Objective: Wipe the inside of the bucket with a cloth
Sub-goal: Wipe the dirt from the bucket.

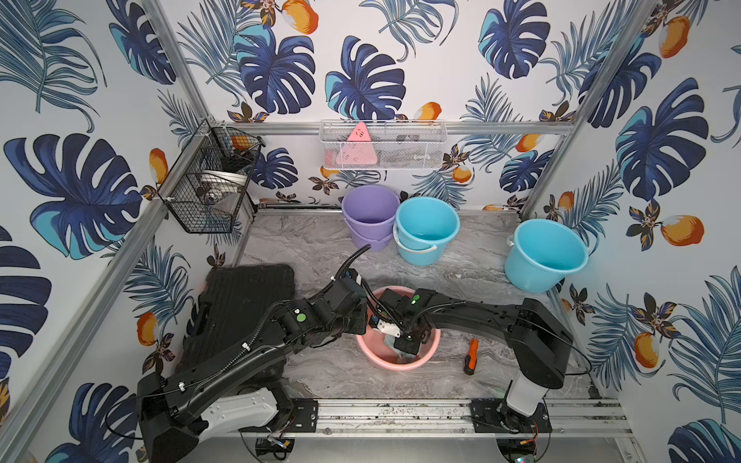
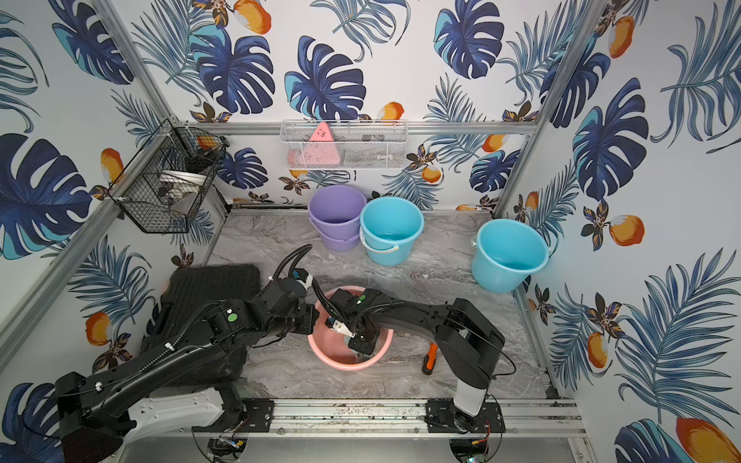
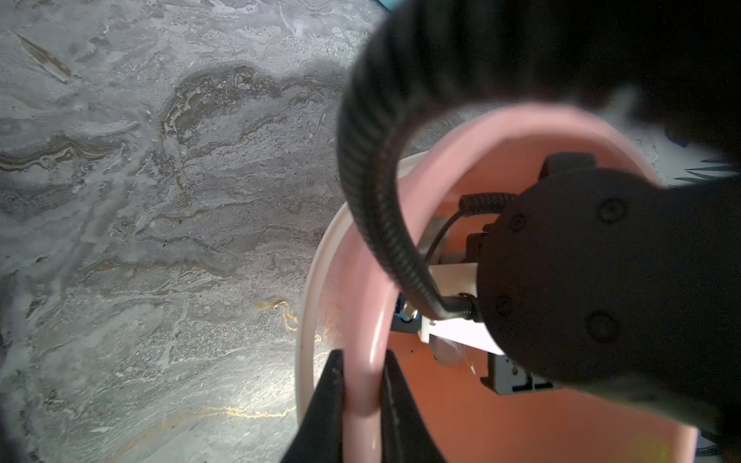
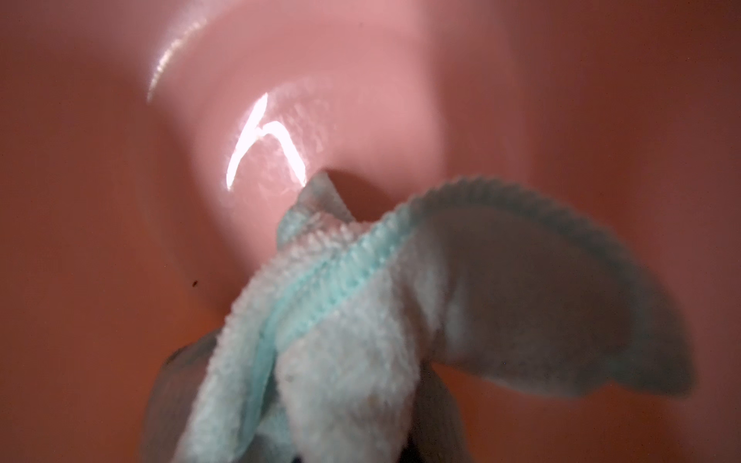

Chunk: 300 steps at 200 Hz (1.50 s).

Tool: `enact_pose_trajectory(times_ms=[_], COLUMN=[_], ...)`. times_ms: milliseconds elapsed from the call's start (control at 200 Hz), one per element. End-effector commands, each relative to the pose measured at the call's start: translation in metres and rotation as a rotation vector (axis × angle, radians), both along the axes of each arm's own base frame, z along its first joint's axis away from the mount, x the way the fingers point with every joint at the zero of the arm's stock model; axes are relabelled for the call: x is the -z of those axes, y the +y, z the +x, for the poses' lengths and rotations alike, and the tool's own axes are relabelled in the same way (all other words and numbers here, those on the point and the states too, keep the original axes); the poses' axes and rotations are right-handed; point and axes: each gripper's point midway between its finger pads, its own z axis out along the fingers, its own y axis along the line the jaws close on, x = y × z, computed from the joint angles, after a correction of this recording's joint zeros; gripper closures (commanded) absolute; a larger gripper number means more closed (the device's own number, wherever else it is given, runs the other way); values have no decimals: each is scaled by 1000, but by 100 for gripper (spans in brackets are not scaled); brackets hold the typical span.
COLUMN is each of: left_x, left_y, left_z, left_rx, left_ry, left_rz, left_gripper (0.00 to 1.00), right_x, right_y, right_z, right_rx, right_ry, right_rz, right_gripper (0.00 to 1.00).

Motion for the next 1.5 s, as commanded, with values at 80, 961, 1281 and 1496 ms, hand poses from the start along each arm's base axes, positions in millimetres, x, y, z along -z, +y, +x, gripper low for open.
enact_pose_trajectory(times_ms=[80,961,1281,1496], left_x=[-5,-4,-5,-7], left_y=[-5,0,-2,-3], left_z=[5,5,7,7], left_rx=[20,5,8,12], left_ry=[-33,-49,-52,-51], left_rz=[-12,-6,-8,-9], left_gripper=[100,100,100,100], right_x=[21,-143,-131,-101], right_y=[4,-22,-13,6], right_z=[-6,-45,-54,-46], right_rx=[20,282,324,327], right_ry=[45,115,215,242], right_rz=[19,167,140,129], right_gripper=[100,100,100,100])
